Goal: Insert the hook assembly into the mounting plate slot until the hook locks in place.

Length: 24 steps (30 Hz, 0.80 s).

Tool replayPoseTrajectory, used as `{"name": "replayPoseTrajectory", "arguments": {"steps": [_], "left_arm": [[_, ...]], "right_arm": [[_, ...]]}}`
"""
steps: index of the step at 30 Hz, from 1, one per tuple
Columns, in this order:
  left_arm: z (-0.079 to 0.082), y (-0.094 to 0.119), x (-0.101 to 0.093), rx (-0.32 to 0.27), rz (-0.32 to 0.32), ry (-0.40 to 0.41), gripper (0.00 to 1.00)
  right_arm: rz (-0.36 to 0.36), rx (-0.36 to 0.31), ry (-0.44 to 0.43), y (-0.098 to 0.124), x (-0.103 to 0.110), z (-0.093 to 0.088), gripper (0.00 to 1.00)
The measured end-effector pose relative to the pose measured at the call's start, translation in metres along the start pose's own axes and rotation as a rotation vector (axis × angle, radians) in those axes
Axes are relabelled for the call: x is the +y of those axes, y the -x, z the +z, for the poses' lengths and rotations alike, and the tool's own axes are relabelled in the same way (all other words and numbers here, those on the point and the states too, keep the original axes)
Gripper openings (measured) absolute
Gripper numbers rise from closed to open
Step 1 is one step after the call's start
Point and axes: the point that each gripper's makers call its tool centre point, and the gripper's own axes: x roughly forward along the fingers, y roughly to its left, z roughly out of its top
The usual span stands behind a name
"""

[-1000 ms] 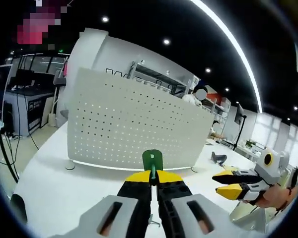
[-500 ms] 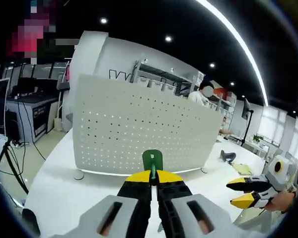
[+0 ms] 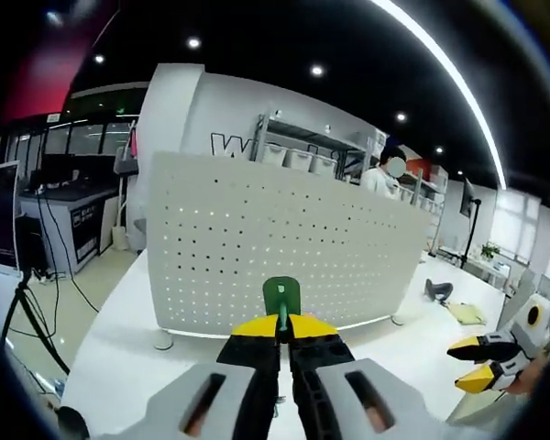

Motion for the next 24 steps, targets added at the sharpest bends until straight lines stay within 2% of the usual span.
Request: {"name": "replayPoseTrajectory", "arguments": {"steps": [2,8,19,24], "left_arm": [[0.006,-0.001,0.003,-0.015,0.012,-0.019,0.02],[0.016,-0.004,0.009,-0.030,0.036,-0.030,0.02],[0.022,-0.013,0.022,-0.028,0.066,-0.039,0.02],[0.028,-0.019,0.027,-0.033,0.074,-0.050,0.02]], "right_arm": [[-0.010,-0.017,0.003,0.000,-0.002,0.003,0.34],[-0.021,-0.005,0.005,0.002,-0.008,0.001,0.36],[-0.032,0.044,-0.005,0.003,-0.012,-0.011,0.51],[-0.030,0.064,-0.014,0.003,-0.012,-0.014,0.52]]}}
